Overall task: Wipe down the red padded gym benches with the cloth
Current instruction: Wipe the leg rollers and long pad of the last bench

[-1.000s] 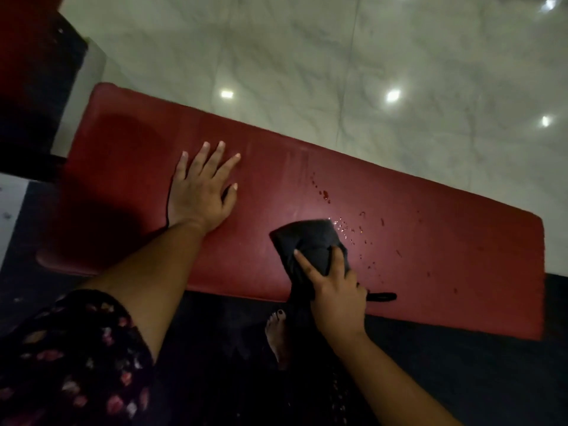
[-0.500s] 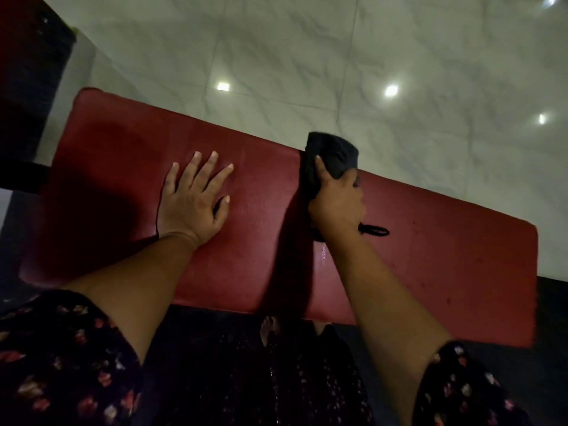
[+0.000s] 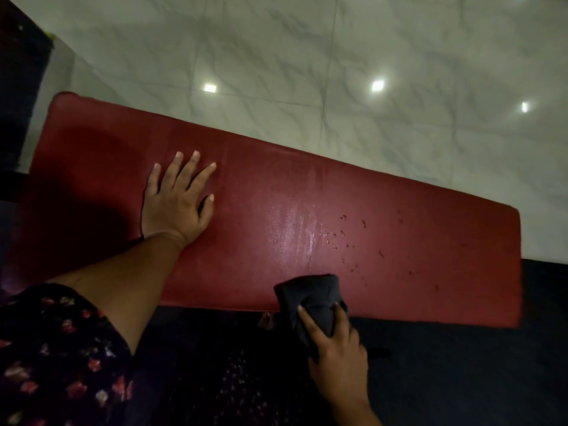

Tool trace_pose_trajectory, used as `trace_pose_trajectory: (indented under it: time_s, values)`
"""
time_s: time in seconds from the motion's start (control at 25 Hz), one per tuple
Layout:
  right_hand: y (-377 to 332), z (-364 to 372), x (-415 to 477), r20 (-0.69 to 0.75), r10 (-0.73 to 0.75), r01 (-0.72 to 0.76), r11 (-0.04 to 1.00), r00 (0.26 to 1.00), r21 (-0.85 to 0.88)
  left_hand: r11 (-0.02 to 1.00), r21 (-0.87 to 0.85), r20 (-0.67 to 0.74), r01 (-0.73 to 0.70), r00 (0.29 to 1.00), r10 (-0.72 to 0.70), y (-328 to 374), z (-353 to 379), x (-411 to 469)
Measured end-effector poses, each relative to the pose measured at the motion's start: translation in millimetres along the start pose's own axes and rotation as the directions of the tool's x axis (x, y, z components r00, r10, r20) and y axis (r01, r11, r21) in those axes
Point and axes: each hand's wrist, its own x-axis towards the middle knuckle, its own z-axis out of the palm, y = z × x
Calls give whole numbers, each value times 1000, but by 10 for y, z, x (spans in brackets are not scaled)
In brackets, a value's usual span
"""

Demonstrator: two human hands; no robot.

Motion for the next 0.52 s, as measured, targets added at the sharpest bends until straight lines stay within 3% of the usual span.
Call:
trace_pose_trajectory:
  time_s: [0.2, 0.36, 0.52]
  values:
    - [-96, -434, 678, -133, 155, -139, 983, 979, 118, 1000, -11, -15, 4, 1000, -4, 7, -7, 9]
    - [-355, -1080, 1584, -243, -55, 38, 997, 969, -71, 1000, 1, -24, -5, 1000, 5, 4, -7, 4]
    - [-447, -1402, 2160, -239, -30, 24, 999, 971, -29, 1000, 3, -24, -7, 1000, 7, 0, -1, -4]
